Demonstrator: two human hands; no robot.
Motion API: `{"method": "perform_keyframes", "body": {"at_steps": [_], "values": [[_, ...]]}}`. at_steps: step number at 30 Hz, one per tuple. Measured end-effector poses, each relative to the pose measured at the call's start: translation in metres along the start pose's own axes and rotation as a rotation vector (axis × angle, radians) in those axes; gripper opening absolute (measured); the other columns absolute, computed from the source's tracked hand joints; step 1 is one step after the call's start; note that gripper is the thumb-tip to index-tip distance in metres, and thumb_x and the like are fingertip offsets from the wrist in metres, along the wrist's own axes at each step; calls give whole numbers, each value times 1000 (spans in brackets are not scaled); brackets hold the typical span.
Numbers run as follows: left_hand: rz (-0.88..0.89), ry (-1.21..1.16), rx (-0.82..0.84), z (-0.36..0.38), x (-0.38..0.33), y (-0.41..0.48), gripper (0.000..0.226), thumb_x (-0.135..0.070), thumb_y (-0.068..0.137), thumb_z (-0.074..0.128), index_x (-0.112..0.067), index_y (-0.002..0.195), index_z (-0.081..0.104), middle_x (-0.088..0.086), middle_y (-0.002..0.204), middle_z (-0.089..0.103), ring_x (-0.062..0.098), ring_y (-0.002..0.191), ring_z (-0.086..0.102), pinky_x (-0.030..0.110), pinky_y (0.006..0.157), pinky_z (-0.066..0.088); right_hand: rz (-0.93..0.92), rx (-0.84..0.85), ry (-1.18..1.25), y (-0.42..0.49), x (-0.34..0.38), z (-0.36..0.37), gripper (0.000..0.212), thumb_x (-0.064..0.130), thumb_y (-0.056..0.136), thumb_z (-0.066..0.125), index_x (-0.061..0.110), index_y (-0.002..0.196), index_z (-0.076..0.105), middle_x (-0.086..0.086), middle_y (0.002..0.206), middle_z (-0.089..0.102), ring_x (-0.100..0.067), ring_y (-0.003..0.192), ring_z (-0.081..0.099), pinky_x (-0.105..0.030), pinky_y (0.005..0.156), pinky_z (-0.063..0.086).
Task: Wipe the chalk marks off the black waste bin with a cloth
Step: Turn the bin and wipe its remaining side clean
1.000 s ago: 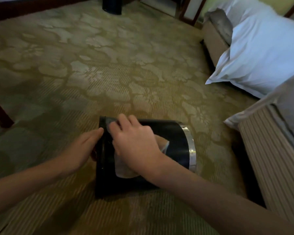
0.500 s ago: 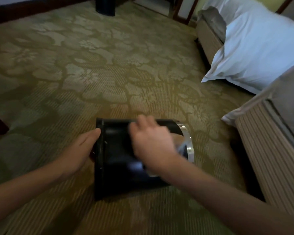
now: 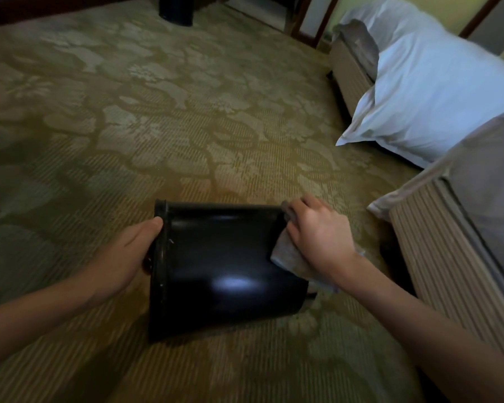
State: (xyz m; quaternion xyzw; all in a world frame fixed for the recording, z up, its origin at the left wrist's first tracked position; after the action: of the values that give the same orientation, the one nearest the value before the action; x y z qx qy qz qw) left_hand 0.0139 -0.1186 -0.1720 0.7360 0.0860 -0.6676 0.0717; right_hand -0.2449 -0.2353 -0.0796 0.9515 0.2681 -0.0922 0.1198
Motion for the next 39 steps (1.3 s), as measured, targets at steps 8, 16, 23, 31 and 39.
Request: {"method": "perform_keyframes", "body": {"at_steps": [8,16,23,31,39], "values": [[25,-13,-17,-1,7,2,39,-31,99,45,-19,67,65,-2,62,58,7,56,52,21,54,42,-373,-123,223,-21,141,-28,30,26,80,64,14,106,56,-6,104,51,-26,90,50,-33,50,36],[-10,32,-21,-3,4,1,46,-28,102,38,-1,77,65,9,65,62,11,62,56,26,61,43,-119,-36,67,-2,40,-5,23,26,88,53,18,109,57,-2,106,54,-25,97,54,-35,57,41],[-6,29,-37,-1,0,1,50,-42,93,42,1,78,63,7,71,62,19,69,56,36,69,41,-72,-87,171,2,69,-12,23,27,85,53,16,104,57,-4,105,53,-26,95,53,-38,63,45],[-3,65,-24,-1,-2,0,44,-25,103,37,-1,75,62,6,69,59,11,63,54,34,68,40,-250,-128,168,-4,70,-11,23,24,81,60,17,102,57,-4,98,55,-27,87,56,-36,51,43],[12,66,-49,1,-5,2,45,-25,104,38,-3,71,61,-3,62,58,11,61,53,30,64,41,-19,-106,123,6,38,-2,19,25,87,52,14,103,58,-5,101,55,-26,91,55,-36,60,43]]}}
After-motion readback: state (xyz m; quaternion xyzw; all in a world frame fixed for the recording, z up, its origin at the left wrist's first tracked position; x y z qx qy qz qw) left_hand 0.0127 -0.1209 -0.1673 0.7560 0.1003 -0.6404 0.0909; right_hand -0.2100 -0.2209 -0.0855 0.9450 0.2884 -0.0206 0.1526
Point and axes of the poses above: each hand's wrist, its own y-axis towards the middle knuckle, its own z-axis out of the palm, x = y × z, the point moved 3 cm from there along y, towards the middle knuckle
